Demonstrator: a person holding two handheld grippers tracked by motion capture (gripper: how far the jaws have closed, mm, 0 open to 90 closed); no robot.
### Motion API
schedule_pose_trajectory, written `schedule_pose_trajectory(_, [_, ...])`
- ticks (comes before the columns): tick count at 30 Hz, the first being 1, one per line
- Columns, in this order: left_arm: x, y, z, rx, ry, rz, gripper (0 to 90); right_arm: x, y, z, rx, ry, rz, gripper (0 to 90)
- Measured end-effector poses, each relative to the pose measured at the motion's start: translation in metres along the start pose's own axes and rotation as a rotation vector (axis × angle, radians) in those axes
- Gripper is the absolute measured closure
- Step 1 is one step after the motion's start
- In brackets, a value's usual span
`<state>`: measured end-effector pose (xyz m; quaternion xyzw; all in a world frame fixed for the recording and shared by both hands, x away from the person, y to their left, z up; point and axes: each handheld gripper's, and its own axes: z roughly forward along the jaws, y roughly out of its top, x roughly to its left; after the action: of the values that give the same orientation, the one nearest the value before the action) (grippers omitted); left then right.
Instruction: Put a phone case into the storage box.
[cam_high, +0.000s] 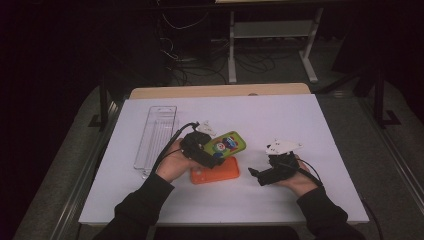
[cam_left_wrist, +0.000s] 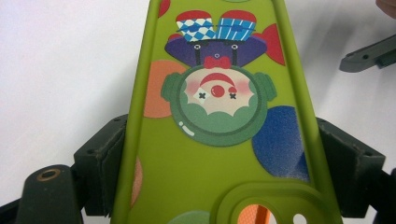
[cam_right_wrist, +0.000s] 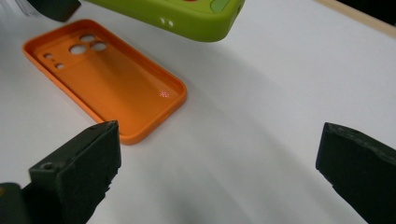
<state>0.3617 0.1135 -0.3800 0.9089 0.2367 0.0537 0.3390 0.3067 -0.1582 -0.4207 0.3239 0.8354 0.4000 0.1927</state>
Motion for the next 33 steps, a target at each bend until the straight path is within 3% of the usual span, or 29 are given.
schedule_pose_trajectory(7, [-0.001, 0.000, -0.001, -0.013, -0.004, -0.012, 15.9, 0.005, 0.001, 0.001, 0.003, -0.060, -0.097, 0.0])
schedule_pose_trajectory(12, [0.000, 0.000, -0.002, -0.024, -0.005, -0.021, 15.9, 0.009, 0.003, -0.001, -0.002, -0.094, -0.136, 0.0])
schedule_pose_trajectory(25, [0.000, 0.000, -0.002, -0.018, -0.009, 0.007, 15.9, 0.016, 0.004, -0.001, 0.001, -0.178, -0.317, 0.0])
schedule_pose_trajectory(30, [0.000, 0.001, -0.002, -0.015, -0.008, 0.011, 16.0, 0.019, 0.004, -0.001, 0.002, -0.209, -0.358, 0.0])
schedule_pose_trajectory(31, [0.001, 0.001, -0.002, -0.015, -0.007, 0.035, 15.9, 0.019, 0.004, -0.001, -0.003, -0.218, -0.376, 0.0])
schedule_pose_trajectory(33, [0.001, 0.001, -0.002, -0.016, -0.007, 0.033, 16.0, 0.020, 0.004, -0.001, -0.005, -0.237, -0.396, 0.0])
